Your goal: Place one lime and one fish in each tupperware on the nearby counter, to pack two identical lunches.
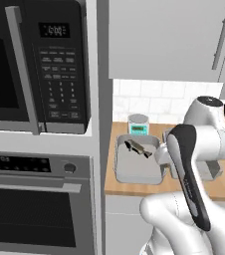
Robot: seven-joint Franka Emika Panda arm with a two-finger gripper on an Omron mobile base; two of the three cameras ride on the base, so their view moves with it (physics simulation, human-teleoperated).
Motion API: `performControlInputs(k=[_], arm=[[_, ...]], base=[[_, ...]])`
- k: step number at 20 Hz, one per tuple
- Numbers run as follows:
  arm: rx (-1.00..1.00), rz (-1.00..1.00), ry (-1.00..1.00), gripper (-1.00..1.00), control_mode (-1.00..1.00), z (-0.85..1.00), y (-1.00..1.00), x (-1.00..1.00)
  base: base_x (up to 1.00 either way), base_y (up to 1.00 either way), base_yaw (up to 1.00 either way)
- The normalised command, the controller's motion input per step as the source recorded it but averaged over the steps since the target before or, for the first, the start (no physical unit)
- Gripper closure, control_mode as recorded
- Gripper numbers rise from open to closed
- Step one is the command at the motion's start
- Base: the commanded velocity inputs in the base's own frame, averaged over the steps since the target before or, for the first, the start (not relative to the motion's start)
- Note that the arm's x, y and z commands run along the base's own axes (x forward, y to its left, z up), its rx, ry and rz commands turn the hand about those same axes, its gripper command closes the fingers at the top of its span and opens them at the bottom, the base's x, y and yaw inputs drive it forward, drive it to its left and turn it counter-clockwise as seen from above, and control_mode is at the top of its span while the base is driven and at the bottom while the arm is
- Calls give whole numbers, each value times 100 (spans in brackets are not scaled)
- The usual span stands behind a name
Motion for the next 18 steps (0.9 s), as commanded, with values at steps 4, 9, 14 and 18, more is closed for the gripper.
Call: performControlInputs(k=[4,9,14,18], arm=[[-1,0,-23,-100,-100,30,1,-24],[0,0,-2,-100,-100,0,0,-3],[0,0,0,-100,100,0,0,-8],[0,0,0,-100,100,0,0,0]], base=[[0,0,0],[0,0,0],[-35,13,2],[-94,85,30]])
